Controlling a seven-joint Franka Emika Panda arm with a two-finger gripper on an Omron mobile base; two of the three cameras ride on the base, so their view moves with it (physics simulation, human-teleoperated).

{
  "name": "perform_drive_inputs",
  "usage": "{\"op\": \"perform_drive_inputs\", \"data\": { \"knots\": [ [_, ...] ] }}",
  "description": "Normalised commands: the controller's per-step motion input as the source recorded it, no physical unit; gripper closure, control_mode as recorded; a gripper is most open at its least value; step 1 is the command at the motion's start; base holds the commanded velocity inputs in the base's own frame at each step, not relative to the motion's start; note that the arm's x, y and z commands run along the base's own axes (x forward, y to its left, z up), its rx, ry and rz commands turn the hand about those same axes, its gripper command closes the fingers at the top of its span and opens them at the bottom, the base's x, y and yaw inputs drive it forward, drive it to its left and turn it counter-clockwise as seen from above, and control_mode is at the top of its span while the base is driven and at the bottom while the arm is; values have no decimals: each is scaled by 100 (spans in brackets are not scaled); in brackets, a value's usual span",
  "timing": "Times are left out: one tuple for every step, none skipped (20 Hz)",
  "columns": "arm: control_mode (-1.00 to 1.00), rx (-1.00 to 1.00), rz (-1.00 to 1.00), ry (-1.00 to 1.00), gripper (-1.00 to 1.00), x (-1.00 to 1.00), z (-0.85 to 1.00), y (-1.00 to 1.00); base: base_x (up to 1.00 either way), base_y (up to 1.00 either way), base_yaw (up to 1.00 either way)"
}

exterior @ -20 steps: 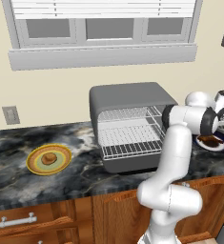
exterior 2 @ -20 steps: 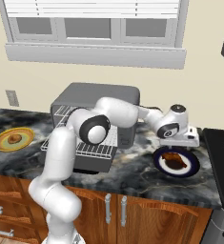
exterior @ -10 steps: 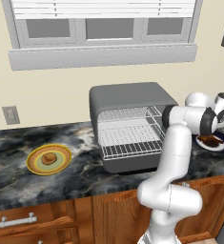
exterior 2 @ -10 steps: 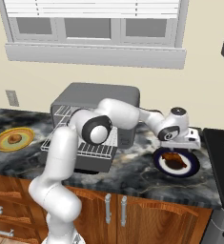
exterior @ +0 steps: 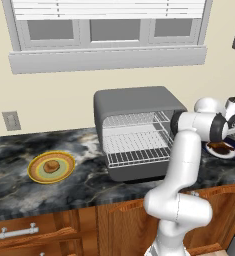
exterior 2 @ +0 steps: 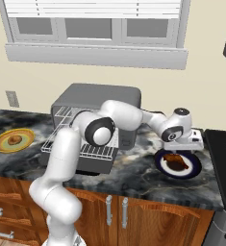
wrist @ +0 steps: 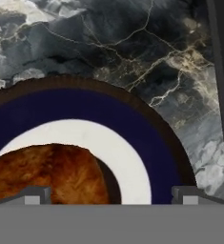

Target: Open the toaster oven door. Place the bread on the top rack in the toaster oven and place the chicken drumstick on the bottom rack.

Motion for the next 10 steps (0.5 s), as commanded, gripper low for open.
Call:
{"op": "perform_drive_inputs", "data": {
  "knots": [
    [-100,0,15,5,-100,0,-1,0,0,0,0],
    [-100,0,16,5,-100,0,-1,0,0,0,0],
    [-100,0,16,5,-100,0,-2,0,0,0,0],
    [-100,0,18,2,-100,-1,-2,0,0,0,0],
    [-100,0,18,0,-100,-7,-3,0,0,0,0],
    [-100,0,17,0,-100,-13,-5,0,0,0,0],
    [-100,0,16,0,-100,-17,-5,0,0,0,0],
    [-100,0,15,0,-100,-16,-6,0,0,0,0],
    [-100,0,15,0,-100,-19,-6,0,0,0,0],
    [-100,0,15,0,-100,-17,-6,0,0,0,0]
  ]
}}
